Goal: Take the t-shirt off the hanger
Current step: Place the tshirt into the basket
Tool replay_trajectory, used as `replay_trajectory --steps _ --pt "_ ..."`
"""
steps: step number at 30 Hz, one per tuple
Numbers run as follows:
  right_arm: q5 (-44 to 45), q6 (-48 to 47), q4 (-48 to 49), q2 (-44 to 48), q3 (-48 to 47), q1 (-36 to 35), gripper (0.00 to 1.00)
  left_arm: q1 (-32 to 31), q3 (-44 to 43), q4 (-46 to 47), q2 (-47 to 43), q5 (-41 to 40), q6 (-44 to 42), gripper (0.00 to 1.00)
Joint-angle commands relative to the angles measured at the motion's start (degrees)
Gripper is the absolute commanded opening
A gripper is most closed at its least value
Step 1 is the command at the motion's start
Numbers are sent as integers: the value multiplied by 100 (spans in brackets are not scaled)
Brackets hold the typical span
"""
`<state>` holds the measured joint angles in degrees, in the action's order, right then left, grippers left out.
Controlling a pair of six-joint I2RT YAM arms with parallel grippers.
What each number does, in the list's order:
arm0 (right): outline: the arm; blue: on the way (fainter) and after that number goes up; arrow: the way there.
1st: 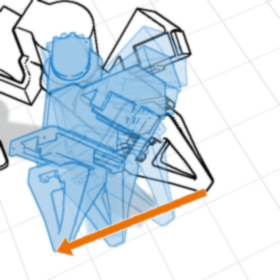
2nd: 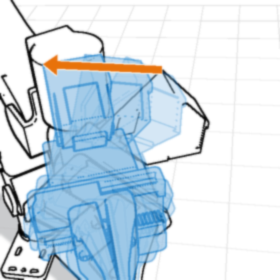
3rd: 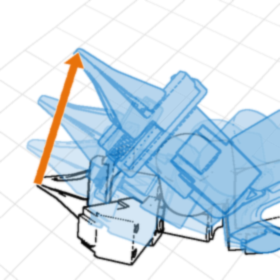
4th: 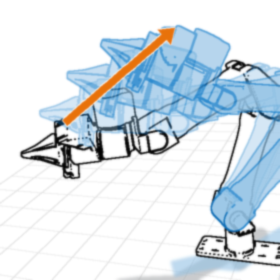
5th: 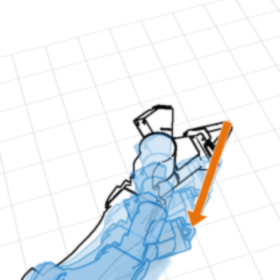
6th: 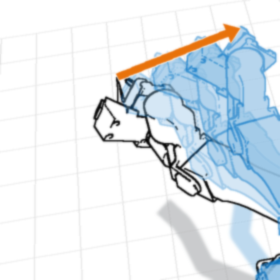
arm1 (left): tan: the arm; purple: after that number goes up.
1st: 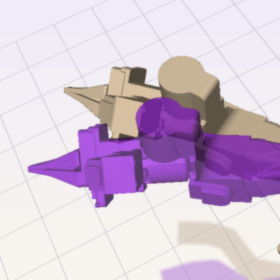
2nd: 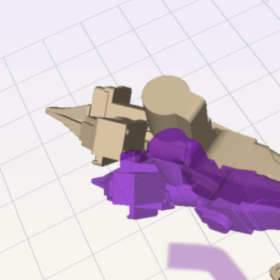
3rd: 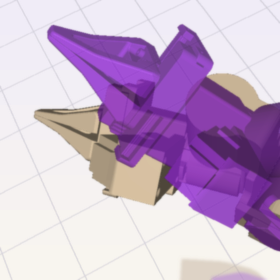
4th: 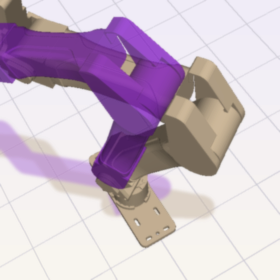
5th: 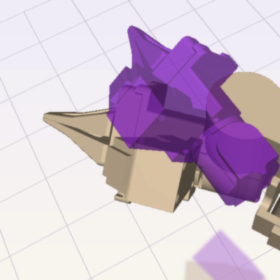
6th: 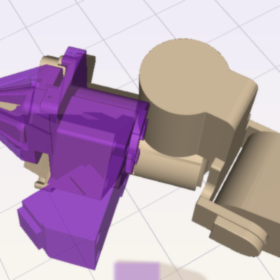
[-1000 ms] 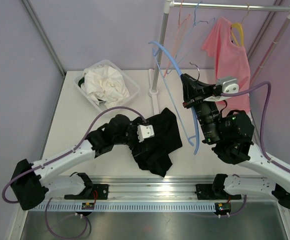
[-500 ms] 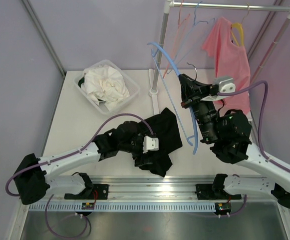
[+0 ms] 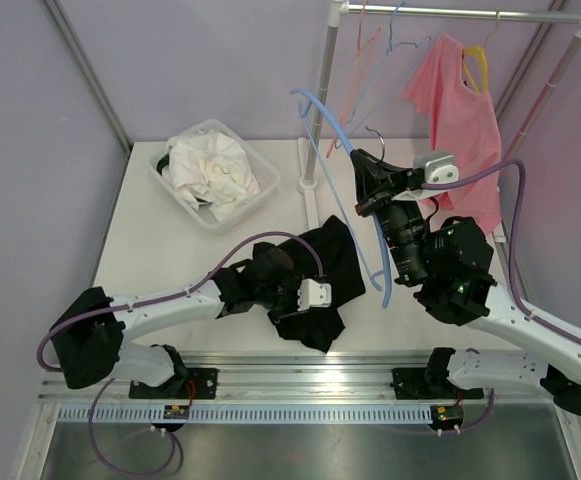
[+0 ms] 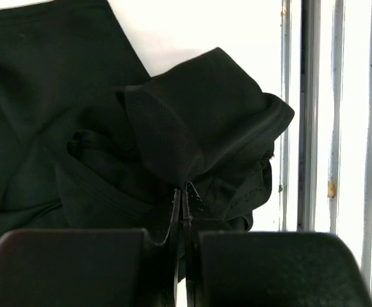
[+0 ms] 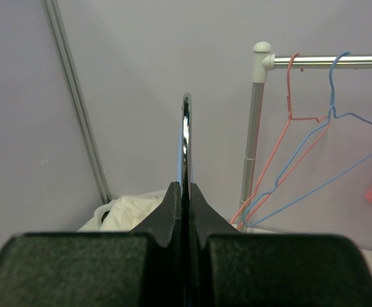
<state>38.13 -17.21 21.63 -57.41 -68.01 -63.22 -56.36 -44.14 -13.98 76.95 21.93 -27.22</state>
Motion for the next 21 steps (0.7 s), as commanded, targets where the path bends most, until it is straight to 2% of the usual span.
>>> replay_trajectory --steps 1,5,9,13,18,20,21 --pt "89 -63 404 54 -257 11 0 -7 -25 377 -565 -328 6 0" --pt "89 -54 377 98 -231 11 0 203 11 782 -953 -1374 375 0" --pt "98 -45 351 133 -222 12 0 1194 -287 914 -1033 -1832 1041 0" --pt "107 -45 333 195 -195 3 0 1812 -516 880 -823 -2631 1377 0" --pt "107 -28 298 265 -160 3 0 1883 -1254 81 607 -2423 1360 0" --pt "107 -19 272 291 -151 12 0 1892 -1422 -43 900 -2229 1325 0" --pt "116 -28 263 300 -143 3 0 1883 -1448 -52 1049 -1863 1299 0"
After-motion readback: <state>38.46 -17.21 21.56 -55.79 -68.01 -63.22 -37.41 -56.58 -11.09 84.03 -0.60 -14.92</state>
